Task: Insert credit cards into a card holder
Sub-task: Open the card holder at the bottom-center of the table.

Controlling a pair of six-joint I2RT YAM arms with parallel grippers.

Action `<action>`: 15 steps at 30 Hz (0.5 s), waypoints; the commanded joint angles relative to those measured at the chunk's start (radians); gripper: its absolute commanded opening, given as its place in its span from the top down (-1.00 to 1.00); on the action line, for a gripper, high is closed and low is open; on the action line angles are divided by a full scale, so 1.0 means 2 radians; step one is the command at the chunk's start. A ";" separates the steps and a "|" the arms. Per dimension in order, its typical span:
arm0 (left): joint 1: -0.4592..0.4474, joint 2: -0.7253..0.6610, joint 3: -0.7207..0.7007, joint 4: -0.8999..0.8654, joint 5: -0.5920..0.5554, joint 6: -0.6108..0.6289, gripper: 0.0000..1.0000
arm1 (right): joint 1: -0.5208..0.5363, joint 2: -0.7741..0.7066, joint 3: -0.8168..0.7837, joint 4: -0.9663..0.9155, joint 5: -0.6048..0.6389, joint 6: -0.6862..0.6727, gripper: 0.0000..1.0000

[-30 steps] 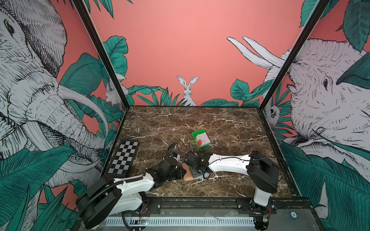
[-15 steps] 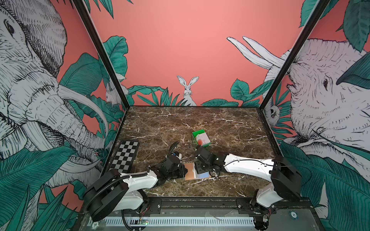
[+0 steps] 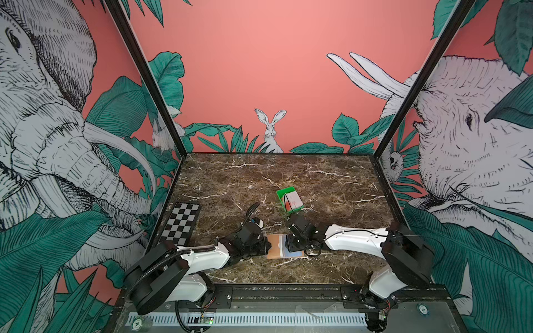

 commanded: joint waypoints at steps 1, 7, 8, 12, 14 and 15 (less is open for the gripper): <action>0.001 -0.006 0.027 -0.023 0.005 0.014 0.74 | -0.002 -0.007 -0.019 0.000 -0.004 0.010 0.24; 0.001 -0.016 0.059 -0.031 0.033 0.015 0.72 | -0.006 -0.053 -0.025 0.017 -0.009 0.001 0.24; 0.001 -0.016 0.065 -0.034 0.037 0.016 0.71 | -0.007 -0.057 -0.027 0.020 -0.011 0.001 0.24; -0.002 -0.003 0.079 -0.032 0.049 0.014 0.70 | -0.018 -0.061 -0.034 0.028 -0.023 0.004 0.27; -0.002 0.011 0.080 -0.024 0.055 0.013 0.70 | -0.024 -0.055 -0.040 0.036 -0.034 0.009 0.30; -0.003 0.021 0.081 -0.020 0.057 0.011 0.70 | -0.025 -0.052 -0.043 0.042 -0.038 0.010 0.32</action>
